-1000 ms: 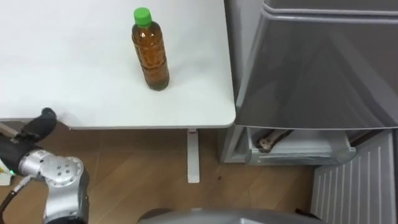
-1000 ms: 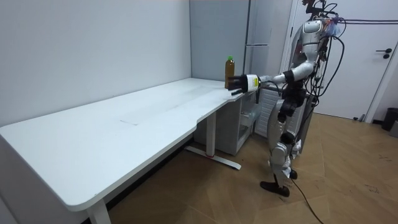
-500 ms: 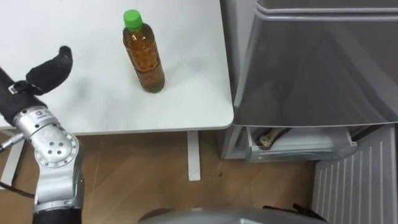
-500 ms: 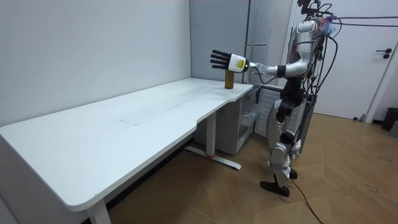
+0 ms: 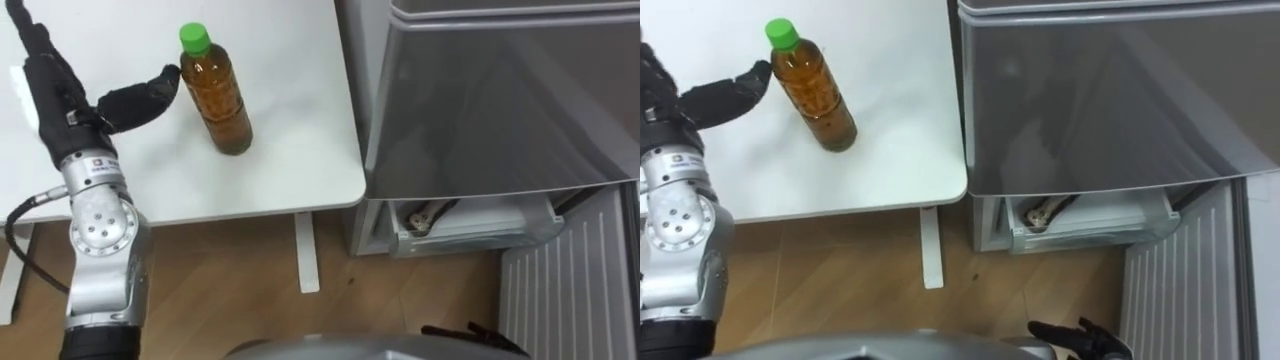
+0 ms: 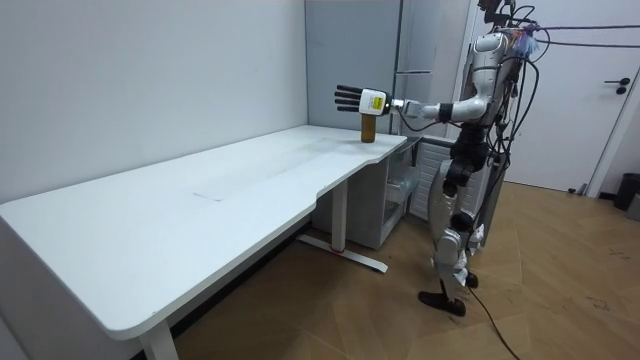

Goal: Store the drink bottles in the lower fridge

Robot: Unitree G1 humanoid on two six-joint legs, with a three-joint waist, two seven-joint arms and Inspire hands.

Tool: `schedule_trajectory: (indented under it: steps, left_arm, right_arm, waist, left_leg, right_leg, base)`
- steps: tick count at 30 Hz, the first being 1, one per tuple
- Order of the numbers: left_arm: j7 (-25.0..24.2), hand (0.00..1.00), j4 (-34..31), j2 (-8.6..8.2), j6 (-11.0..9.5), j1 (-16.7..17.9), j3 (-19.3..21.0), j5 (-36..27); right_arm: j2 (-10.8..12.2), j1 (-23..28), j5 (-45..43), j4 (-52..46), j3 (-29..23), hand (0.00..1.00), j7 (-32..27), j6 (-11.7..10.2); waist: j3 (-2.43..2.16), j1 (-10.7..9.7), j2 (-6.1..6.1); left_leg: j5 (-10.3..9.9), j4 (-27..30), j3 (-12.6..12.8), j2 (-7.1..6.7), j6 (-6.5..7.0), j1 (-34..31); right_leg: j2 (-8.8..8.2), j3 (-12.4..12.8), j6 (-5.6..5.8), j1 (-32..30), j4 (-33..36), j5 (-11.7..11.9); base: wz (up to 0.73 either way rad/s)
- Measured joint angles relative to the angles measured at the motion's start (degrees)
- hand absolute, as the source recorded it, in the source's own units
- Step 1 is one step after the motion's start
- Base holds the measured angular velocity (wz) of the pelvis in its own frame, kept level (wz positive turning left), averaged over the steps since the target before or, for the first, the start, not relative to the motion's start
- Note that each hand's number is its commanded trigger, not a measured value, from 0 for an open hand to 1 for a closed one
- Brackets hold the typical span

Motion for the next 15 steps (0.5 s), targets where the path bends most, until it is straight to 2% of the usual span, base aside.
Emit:
schedule_trajectory:
  steps: [7, 15]
  left_arm:
    - [-5.75, 0.0, 0.0, 0.0, 0.84, -2.73, 0.02, -2.52]
    - [-11.14, 0.0, -1.8, 0.0, 3.15, -3.18, 0.1, -8.21]
  right_arm:
    - [0.09, -1.12, -1.22, 1.88, -1.82, 0.0, 0.71, -0.06]
    - [0.06, -1.09, -1.23, 1.87, -2.17, 0.0, 0.91, 0.06]
  waist:
    - [-0.09, -0.4, 0.15]
    - [-0.23, -0.71, 0.39]
  left_leg:
    - [0.0, -0.42, 0.54, 0.05, 0.0, 0.29]
    - [0.01, -0.45, 0.88, 0.38, -0.04, 0.2]
  right_leg:
    - [0.06, 1.16, 0.0, -0.16, 0.0, 0.0]
    - [0.33, 1.63, -0.01, -0.8, 0.64, 0.01]
  base:
    - [-0.04]
    - [-0.02]
